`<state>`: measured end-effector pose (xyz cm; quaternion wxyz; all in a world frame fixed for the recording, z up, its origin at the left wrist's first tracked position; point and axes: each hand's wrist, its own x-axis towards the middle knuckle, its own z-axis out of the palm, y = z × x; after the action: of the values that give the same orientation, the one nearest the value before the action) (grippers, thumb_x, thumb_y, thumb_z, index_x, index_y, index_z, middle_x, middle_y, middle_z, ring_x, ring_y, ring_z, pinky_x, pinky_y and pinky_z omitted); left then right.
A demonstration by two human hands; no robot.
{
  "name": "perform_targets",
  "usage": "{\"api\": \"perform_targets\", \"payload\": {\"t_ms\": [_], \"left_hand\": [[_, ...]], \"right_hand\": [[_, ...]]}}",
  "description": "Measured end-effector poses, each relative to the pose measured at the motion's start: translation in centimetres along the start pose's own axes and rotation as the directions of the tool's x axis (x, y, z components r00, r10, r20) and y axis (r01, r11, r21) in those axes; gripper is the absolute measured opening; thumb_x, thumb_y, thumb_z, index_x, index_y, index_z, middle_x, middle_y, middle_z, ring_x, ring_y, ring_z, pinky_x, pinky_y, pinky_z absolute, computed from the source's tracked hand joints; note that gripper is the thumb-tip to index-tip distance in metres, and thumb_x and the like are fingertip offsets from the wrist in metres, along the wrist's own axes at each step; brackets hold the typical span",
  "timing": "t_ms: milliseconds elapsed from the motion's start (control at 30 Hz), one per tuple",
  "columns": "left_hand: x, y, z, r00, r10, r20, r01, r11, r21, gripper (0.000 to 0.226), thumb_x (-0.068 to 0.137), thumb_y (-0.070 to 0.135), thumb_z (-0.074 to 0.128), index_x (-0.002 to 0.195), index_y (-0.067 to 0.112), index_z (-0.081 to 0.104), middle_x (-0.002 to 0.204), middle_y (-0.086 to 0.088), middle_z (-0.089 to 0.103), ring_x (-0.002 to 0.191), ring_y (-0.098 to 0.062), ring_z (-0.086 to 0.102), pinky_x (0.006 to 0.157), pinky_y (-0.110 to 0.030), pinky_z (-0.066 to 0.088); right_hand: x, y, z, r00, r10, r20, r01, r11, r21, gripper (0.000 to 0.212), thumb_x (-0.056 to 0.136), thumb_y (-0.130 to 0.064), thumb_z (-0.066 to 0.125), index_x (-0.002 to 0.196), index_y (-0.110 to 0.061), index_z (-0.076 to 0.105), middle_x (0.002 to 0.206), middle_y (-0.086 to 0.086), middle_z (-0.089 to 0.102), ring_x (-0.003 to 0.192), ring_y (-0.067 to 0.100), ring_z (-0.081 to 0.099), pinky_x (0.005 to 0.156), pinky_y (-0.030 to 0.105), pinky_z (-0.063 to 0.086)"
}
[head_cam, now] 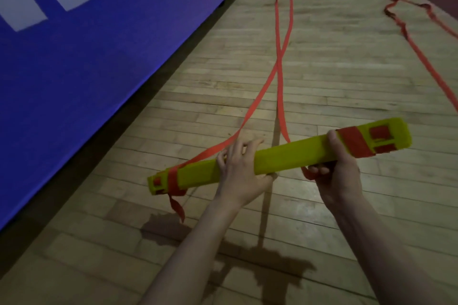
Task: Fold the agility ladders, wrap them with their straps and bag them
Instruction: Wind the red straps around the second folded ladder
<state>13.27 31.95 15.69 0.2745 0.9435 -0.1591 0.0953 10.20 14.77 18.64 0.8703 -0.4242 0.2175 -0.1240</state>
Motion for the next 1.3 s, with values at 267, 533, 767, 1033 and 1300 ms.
{"api": "perform_targets", "payload": {"t_ms": [267,533,767,1033,1300], "left_hand": [[0.2,-9.5,-8.0,0.888,-0.181,0.423,0.082,0.967,0.242,0.117,0.057,0.059,0.081,0.147,0.045,0.008,0.149,0.007,0.025,0.136,-0.017,0.029,0.109,-0.044,0.032],[1.3,-9.5,-9.9,0.66,-0.222,0.718,0.036,0.964,0.265,0.09,0.061,0.038,0.086,0.136,0.041,0.036,0.119,0.016,0.051,0.109,-0.008,0.051,0.093,-0.032,0.047],[-0.4,-5.8,-8.1,0.382,-0.148,0.912,0.211,0.975,0.07,0.072,0.056,0.037,0.086,0.118,0.033,0.05,0.105,0.011,0.064,0.101,-0.014,0.063,0.089,-0.036,0.053],[-1.8,-5.2,-6.7,0.575,-0.216,0.789,0.369,0.929,-0.014,0.047,0.082,0.008,0.067,0.113,0.032,0.04,0.097,0.006,0.055,0.079,-0.007,0.061,0.071,-0.025,0.057],[-2.1,-7.9,-6.2,0.943,0.094,0.319,-0.236,0.864,0.444,0.076,0.075,0.029,0.063,0.139,0.04,0.025,0.124,0.011,0.048,0.106,-0.018,0.056,0.082,-0.036,0.044]], "right_hand": [[-0.1,-2.6,-1.9,0.998,-0.058,-0.028,0.061,0.993,0.102,0.035,0.097,-0.034,0.051,0.068,-0.014,0.05,0.068,0.009,0.028,0.026,0.002,0.029,0.035,0.015,0.034],[0.3,-2.8,-1.9,0.983,-0.099,0.154,0.08,0.989,0.125,0.046,0.089,-0.044,0.047,0.054,-0.022,0.069,0.069,0.007,0.069,0.033,0.004,0.033,0.043,0.017,0.041],[1.9,-3.9,-3.4,0.938,-0.158,0.309,0.116,0.982,0.149,0.056,0.065,-0.069,0.064,0.07,-0.013,0.073,0.061,0.0,0.067,0.033,0.002,0.033,0.053,0.016,0.047],[3.4,-5.1,-3.2,0.984,0.022,0.176,0.007,0.987,-0.159,0.069,0.064,-0.073,0.065,0.087,-0.008,0.063,0.062,0.0,0.044,0.041,0.007,0.035,0.042,0.021,0.035],[3.5,-3.2,-3.8,0.999,0.044,-0.008,-0.045,0.965,-0.259,0.018,0.086,-0.026,0.067,0.086,-0.013,0.053,0.073,0.003,0.044,0.051,0.01,0.047,0.042,0.024,0.041]]}}
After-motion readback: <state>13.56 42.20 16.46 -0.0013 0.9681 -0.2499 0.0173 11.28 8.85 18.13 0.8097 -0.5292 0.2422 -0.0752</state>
